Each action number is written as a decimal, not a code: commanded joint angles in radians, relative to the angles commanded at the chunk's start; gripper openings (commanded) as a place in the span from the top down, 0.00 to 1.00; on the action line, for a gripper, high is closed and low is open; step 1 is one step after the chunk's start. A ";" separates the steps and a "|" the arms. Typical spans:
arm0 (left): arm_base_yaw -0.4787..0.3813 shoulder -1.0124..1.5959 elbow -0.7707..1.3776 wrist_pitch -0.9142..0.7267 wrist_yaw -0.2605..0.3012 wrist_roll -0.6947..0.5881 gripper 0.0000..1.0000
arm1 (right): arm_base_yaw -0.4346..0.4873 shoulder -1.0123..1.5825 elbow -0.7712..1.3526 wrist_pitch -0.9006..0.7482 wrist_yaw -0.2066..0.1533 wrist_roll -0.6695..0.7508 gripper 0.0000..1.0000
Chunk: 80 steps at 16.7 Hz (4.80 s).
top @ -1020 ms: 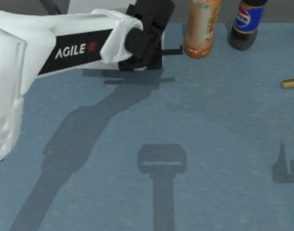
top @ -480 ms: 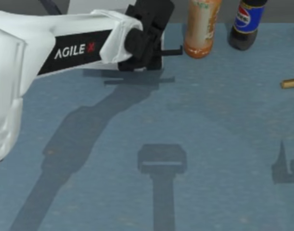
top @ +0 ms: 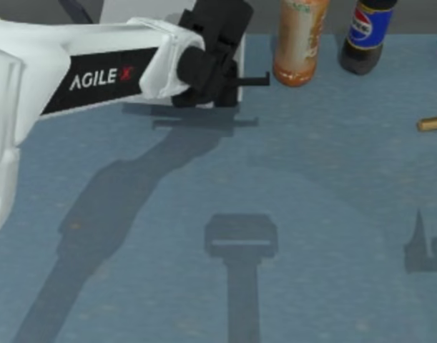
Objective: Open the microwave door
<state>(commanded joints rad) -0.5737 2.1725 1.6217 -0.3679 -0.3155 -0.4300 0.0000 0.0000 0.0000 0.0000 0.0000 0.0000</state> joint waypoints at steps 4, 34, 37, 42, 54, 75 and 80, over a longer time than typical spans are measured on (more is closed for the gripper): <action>0.000 0.000 0.000 0.000 0.000 0.000 1.00 | 0.000 0.000 0.000 0.000 0.000 0.000 0.00; 0.007 -0.039 -0.065 0.040 0.035 0.049 1.00 | 0.000 0.000 0.000 0.000 0.000 0.000 0.00; 0.007 -0.039 -0.065 0.040 0.035 0.049 1.00 | 0.000 0.000 0.000 0.000 0.000 0.000 0.00; 0.007 -0.039 -0.065 0.040 0.035 0.049 1.00 | 0.000 0.000 0.000 0.000 0.000 0.000 0.00; 0.007 -0.039 -0.065 0.040 0.035 0.049 1.00 | 0.000 0.000 0.000 0.000 0.000 0.000 0.00; 0.015 -0.074 -0.122 0.074 0.070 0.094 1.00 | 0.000 0.000 0.000 0.000 0.000 0.000 0.00; 0.015 -0.074 -0.122 0.074 0.070 0.094 1.00 | 0.000 0.000 0.000 0.000 0.000 0.000 0.00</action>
<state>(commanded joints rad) -0.5584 2.0987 1.4998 -0.2938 -0.2459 -0.3362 0.0000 0.0000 0.0000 0.0000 0.0000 0.0000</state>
